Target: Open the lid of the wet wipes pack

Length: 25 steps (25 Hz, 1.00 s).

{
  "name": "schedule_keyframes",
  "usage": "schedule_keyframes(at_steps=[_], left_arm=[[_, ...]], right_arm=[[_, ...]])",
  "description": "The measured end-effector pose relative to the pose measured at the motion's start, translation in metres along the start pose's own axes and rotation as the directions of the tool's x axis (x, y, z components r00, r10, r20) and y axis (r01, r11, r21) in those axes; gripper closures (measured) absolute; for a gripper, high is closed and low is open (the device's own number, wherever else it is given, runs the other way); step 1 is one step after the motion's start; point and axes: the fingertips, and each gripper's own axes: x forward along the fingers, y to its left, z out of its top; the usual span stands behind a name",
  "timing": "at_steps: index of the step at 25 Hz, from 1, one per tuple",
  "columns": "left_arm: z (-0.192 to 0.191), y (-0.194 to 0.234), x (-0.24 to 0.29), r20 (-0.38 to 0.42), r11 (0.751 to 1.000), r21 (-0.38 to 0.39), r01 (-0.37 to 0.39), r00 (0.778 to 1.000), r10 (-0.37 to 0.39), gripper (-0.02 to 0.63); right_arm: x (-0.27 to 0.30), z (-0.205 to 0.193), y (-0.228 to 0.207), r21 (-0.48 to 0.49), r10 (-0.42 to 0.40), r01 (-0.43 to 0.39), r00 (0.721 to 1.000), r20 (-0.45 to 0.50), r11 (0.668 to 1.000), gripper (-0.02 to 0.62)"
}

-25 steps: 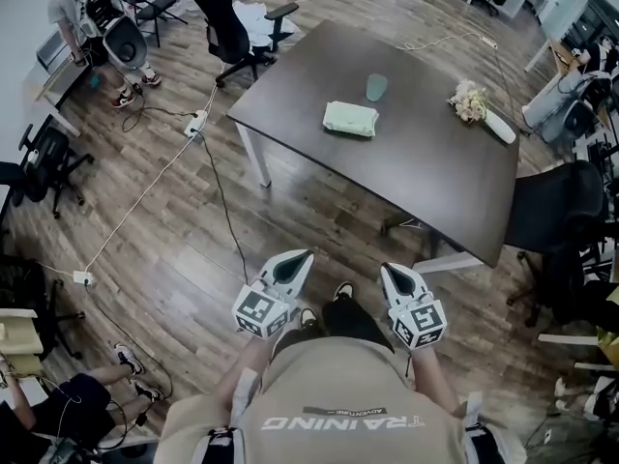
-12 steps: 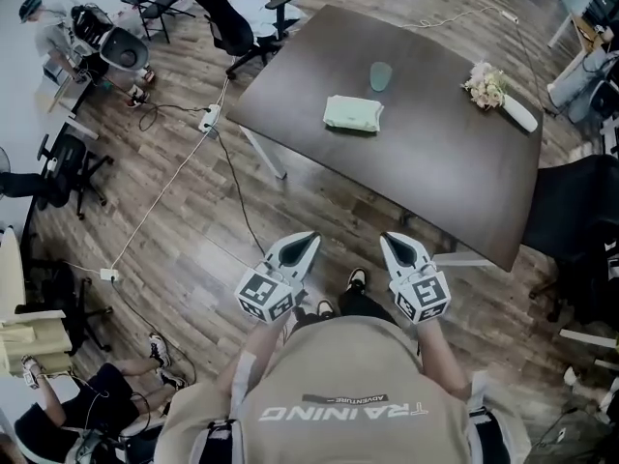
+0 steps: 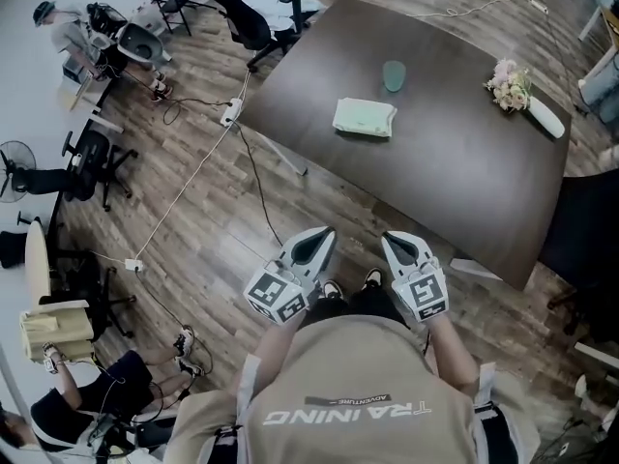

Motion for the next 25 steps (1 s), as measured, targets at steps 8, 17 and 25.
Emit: schedule_keyframes(at_steps=[8, 17, 25], left_arm=[[-0.008, 0.030, 0.010, -0.027, 1.000, -0.013, -0.014, 1.000, 0.014, 0.597], [0.032, 0.077, 0.037, 0.011, 0.994, 0.096, 0.056, 0.998, -0.058, 0.597], [0.054, 0.159, 0.029, -0.018, 0.995, 0.040, 0.095, 0.995, -0.094, 0.597]], right_arm=[[0.025, -0.011, -0.010, 0.029, -0.001, 0.002, 1.000, -0.024, 1.000, 0.580], [0.078, 0.044, -0.026, -0.001, -0.025, 0.025, 1.000, 0.014, 1.000, 0.580], [0.150, 0.102, -0.017, -0.045, -0.074, 0.076, 0.997, 0.037, 0.996, 0.580]])
